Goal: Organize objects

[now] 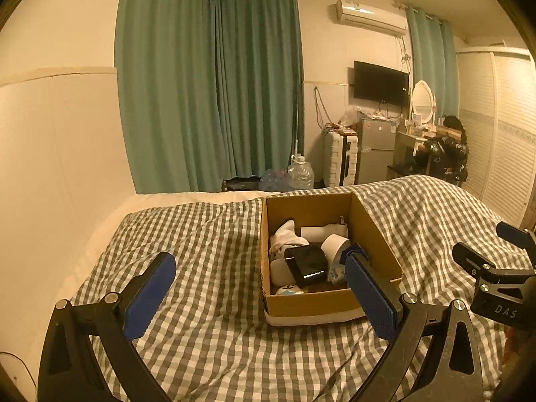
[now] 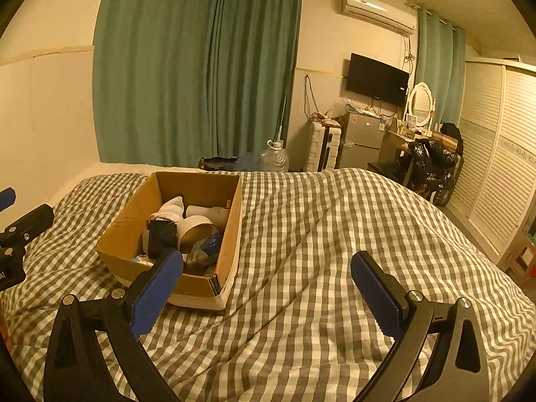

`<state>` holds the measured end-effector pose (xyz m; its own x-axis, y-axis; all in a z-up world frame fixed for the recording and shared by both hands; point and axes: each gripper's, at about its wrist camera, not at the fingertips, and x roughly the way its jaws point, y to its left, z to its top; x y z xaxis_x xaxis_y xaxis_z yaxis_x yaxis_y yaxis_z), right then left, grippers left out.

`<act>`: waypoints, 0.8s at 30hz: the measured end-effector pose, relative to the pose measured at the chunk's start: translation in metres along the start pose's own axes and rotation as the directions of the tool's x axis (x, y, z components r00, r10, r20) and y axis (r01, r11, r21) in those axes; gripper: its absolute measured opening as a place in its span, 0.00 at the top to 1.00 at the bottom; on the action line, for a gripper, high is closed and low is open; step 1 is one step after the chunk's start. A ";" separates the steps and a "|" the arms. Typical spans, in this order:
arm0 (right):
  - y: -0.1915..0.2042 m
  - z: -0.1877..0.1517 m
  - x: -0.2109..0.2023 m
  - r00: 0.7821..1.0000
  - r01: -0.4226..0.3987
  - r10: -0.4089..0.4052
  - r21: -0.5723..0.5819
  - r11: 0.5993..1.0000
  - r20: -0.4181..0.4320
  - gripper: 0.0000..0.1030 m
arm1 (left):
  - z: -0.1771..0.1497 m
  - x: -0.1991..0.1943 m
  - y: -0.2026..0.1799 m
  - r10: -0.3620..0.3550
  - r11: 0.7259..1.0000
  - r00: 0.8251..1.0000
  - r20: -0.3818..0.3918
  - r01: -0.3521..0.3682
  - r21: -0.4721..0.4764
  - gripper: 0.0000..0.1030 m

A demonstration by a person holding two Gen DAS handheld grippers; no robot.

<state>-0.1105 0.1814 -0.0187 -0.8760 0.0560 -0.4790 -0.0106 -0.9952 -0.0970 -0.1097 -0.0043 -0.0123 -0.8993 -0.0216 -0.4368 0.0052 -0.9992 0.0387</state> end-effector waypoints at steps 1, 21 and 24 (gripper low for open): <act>0.000 0.000 0.000 1.000 0.001 -0.001 -0.002 1.000 0.001 0.02 | 0.000 0.000 0.000 -0.001 1.000 1.000 -0.001 0.001 -0.003 0.00; 0.003 0.001 -0.002 1.000 0.003 -0.003 -0.004 1.000 -0.001 0.02 | -0.002 0.005 0.002 0.008 1.000 1.000 -0.022 -0.009 -0.011 0.00; 0.003 0.001 -0.002 1.000 0.007 -0.007 -0.004 1.000 -0.004 0.02 | -0.002 0.005 0.003 0.009 1.000 1.000 -0.020 -0.010 -0.013 0.00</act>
<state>-0.1091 0.1779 -0.0172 -0.8738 0.0636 -0.4822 -0.0150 -0.9945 -0.1040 -0.1130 -0.0074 -0.0161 -0.8901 -0.0315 -0.4547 0.0196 -0.9993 0.0309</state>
